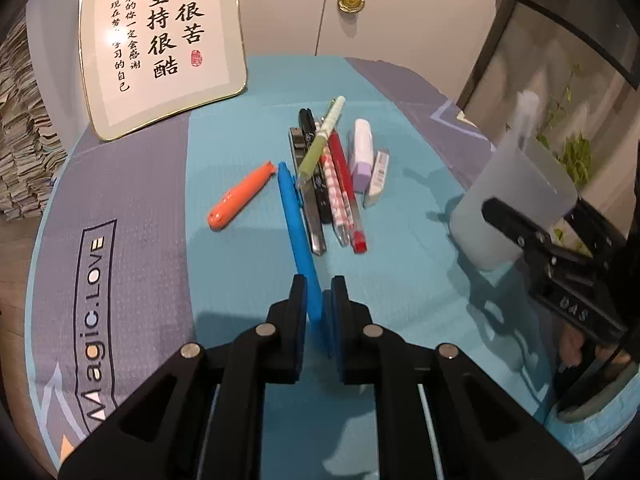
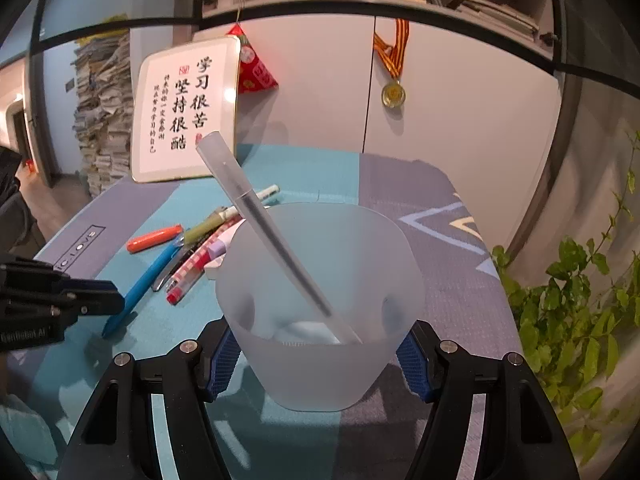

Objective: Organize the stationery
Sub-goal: 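Move the left tool to the blue pen and grasp it, then lift the blue pen with the left tool and insert it into the cup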

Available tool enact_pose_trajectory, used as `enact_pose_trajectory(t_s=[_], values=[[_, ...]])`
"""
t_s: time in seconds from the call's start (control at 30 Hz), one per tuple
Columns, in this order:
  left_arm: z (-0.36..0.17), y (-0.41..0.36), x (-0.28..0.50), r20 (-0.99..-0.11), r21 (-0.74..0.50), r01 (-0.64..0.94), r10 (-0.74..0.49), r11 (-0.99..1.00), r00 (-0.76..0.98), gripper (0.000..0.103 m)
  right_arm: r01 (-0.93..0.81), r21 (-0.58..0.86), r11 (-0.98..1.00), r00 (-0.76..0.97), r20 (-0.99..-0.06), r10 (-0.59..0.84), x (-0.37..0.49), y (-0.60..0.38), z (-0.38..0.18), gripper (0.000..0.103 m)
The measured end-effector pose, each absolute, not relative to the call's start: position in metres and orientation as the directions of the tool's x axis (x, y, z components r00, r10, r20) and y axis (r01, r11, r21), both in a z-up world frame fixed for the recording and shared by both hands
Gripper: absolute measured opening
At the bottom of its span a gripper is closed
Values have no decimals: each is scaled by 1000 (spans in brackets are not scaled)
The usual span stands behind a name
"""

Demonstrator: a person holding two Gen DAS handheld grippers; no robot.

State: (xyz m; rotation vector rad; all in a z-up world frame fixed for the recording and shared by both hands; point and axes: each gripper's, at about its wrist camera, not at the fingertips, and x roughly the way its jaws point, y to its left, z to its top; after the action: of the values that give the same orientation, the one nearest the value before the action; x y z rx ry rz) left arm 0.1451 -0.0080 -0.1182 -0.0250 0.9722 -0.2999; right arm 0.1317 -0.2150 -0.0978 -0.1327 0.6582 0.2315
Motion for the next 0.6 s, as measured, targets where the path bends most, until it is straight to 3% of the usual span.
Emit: enact_pose_trajectory(t_s=[0.23,0.37,0.6], values=[[-126,-5,163,-826,-141,217,-236,966,513,18,-255,-51,966,767,-619,169,133,-214,-98,69],[-130,-7,161,-840,-125,219,-221,968,496,9,-254,-50,966,767,-619,170,132,-215,-98,69],[-123,4,127,-856,-135,220,-226,966,466,8,-254,-56,966,768,-618,166,131,-214,-98,69]])
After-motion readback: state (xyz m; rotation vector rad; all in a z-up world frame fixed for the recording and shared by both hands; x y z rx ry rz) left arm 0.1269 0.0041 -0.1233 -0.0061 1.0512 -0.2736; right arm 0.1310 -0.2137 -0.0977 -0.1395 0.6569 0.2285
